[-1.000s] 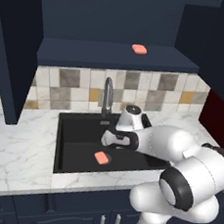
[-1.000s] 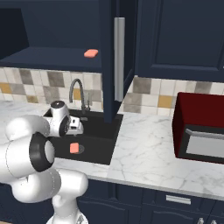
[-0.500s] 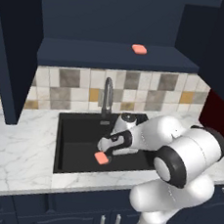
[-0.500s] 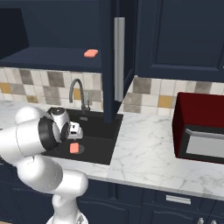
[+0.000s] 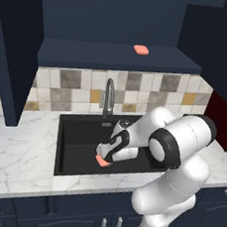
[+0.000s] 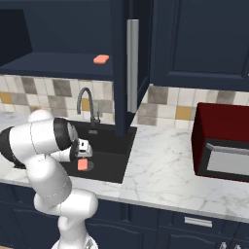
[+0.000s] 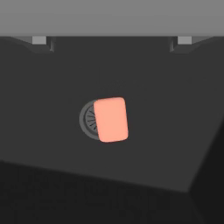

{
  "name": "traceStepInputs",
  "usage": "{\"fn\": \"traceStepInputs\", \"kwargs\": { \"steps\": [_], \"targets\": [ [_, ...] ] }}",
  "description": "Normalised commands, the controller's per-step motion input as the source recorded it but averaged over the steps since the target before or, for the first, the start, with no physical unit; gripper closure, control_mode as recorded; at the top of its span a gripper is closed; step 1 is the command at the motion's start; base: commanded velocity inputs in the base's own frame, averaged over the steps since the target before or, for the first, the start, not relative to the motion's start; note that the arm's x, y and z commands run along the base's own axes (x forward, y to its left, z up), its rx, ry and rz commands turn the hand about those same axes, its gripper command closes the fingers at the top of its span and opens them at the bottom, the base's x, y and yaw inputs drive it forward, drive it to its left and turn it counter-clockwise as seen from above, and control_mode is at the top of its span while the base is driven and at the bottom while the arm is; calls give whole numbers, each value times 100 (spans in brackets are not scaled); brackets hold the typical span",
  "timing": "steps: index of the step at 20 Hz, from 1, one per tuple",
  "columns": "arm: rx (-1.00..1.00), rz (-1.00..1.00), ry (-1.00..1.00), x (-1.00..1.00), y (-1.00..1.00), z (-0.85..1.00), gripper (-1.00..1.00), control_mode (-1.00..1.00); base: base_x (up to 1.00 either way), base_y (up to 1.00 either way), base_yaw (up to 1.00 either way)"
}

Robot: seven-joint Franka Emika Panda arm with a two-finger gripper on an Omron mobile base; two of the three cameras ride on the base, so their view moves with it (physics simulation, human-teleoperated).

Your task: Pick up the bar soap and bar soap from the sink, and place them back in the cabinet, and close the cabinet doors.

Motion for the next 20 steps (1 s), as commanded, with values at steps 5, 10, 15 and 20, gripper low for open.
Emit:
{"fn": "traceStepInputs", "kwargs": {
  "steps": [5, 10, 15, 20],
  "targets": [
    [0, 0, 0, 23, 4, -20, -100, -100, 0, 0, 0],
    [0, 0, 0, 21, 2, -21, -100, -100, 0, 0, 0],
    [0, 0, 0, 23, 3, -22, -100, -100, 0, 0, 0],
    [0, 0, 0, 21, 9, -23, -100, -100, 0, 0, 0]
  ]
}}
